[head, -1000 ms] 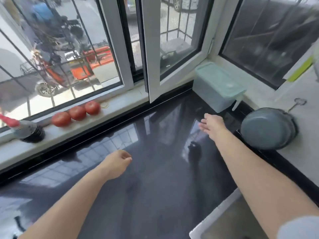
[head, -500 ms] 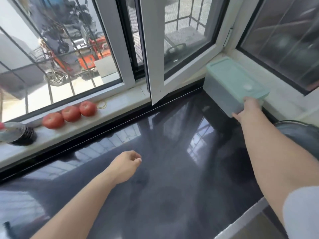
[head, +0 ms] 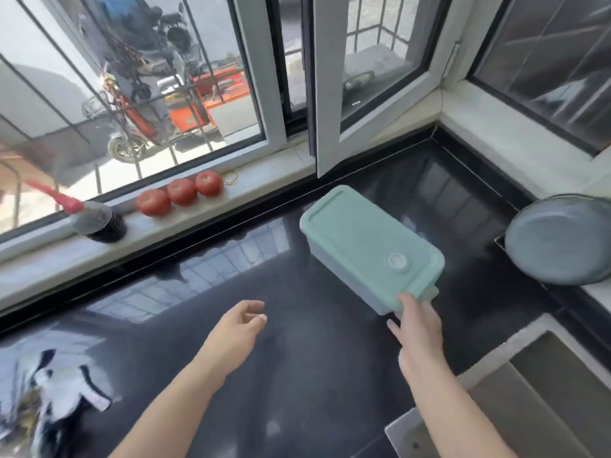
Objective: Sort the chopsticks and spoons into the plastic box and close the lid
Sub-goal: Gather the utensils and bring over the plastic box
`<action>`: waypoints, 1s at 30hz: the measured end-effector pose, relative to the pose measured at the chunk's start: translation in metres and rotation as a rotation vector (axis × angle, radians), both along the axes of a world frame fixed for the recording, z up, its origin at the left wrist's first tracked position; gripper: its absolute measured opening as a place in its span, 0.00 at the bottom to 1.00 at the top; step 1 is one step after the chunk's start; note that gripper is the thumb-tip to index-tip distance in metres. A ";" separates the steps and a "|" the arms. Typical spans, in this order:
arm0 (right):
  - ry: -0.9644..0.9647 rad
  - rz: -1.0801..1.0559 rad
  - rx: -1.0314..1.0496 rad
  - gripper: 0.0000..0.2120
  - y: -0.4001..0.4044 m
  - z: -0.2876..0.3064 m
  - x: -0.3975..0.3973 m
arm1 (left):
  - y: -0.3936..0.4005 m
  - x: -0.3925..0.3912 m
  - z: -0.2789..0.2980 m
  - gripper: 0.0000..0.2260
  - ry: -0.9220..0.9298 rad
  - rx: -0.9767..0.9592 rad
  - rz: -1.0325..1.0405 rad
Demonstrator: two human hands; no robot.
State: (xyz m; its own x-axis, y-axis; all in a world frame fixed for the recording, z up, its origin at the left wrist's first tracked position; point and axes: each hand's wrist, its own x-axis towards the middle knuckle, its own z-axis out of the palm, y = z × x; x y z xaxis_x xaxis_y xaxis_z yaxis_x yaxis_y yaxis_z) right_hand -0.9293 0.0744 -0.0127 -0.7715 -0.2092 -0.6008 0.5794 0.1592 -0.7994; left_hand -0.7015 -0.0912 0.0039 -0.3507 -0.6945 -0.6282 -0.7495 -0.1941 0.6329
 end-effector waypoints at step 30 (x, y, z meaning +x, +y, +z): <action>1.531 1.401 0.152 0.14 -0.033 -0.015 0.199 | 0.064 0.157 0.015 0.16 0.530 0.261 0.589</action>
State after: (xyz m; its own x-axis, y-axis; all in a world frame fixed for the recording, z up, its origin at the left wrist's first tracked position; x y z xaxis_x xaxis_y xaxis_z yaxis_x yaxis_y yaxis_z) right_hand -0.7303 0.0414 -0.0281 0.0469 -0.9862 0.1588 -0.9308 -0.1008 -0.3513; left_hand -0.5448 -0.0269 0.0192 -0.2706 -0.7119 -0.6480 -0.0949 -0.6501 0.7539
